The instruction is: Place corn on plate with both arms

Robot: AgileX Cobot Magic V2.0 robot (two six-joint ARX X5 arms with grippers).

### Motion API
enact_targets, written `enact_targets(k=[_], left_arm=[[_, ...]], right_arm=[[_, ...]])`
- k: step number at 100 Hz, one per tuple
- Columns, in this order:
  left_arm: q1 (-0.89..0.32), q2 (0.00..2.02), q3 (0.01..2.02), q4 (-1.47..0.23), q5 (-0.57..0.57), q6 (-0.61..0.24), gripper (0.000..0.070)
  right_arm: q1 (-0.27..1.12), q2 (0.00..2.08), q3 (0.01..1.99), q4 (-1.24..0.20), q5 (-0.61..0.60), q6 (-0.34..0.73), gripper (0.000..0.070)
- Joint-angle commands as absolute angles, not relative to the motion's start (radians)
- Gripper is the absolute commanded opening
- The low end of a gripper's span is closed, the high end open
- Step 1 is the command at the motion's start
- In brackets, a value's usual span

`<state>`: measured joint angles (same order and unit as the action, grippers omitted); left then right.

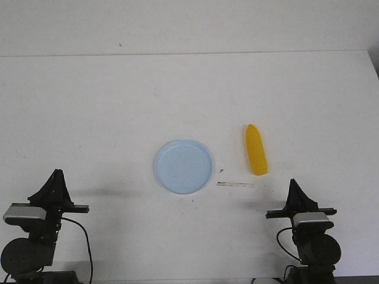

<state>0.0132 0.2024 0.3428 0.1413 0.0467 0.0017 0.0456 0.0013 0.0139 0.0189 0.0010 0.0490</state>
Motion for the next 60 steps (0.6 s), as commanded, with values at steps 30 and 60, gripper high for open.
enact_targets(k=[30,60], left_arm=[[0.015,0.201,0.351,0.151,0.044,0.010,0.0002],[0.015,0.201,0.351,0.151,0.044,0.010,0.0002]], right_arm=[[0.047,0.001,0.013,0.030,0.002,0.047,0.0007],[0.047,0.001,0.015,0.094,0.016,0.056,0.0007]])
